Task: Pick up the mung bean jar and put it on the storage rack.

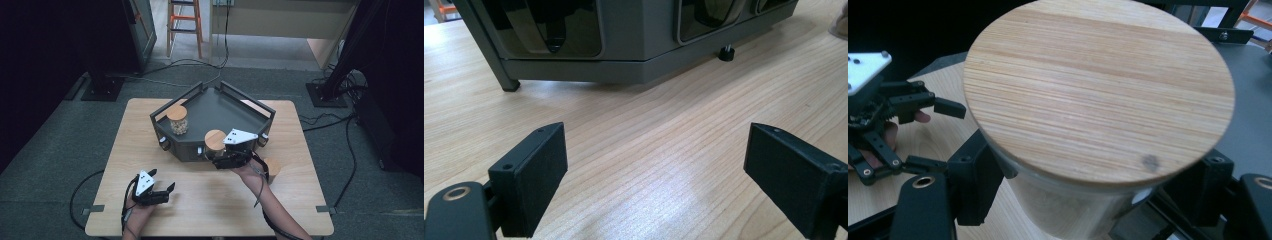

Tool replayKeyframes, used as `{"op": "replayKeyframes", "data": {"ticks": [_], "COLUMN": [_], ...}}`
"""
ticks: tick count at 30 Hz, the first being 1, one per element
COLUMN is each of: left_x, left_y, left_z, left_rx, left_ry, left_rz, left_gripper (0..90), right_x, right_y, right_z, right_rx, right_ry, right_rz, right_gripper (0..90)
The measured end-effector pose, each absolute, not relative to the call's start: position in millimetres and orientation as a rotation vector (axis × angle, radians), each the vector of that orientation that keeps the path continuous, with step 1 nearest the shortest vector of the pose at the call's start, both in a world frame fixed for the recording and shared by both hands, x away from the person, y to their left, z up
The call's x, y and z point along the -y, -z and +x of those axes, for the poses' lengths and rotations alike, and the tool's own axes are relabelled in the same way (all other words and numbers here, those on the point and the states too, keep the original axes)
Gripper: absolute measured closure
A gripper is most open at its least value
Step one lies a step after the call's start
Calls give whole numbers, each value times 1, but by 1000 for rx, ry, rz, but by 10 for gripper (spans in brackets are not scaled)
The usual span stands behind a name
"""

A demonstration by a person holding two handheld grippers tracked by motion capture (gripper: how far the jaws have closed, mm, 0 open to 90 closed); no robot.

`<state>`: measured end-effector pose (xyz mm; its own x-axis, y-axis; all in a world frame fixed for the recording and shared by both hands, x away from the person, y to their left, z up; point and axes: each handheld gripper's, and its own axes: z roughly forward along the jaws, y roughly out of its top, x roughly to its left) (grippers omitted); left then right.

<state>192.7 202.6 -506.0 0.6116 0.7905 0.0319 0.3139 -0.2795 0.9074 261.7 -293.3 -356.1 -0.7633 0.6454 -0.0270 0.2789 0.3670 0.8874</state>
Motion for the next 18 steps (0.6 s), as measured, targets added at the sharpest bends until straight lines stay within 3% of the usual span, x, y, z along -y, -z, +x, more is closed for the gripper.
{"op": "replayKeyframes", "data": {"ticks": [18], "left_x": [-203], "left_y": [506], "left_z": [193], "left_rx": [-891], "left_ry": [-608], "left_rz": [1857], "left_gripper": [102], "right_x": [293], "right_y": [344], "right_z": [276], "right_rx": [-2261], "right_ry": [-1335], "right_rz": [828], "right_gripper": [250]}}
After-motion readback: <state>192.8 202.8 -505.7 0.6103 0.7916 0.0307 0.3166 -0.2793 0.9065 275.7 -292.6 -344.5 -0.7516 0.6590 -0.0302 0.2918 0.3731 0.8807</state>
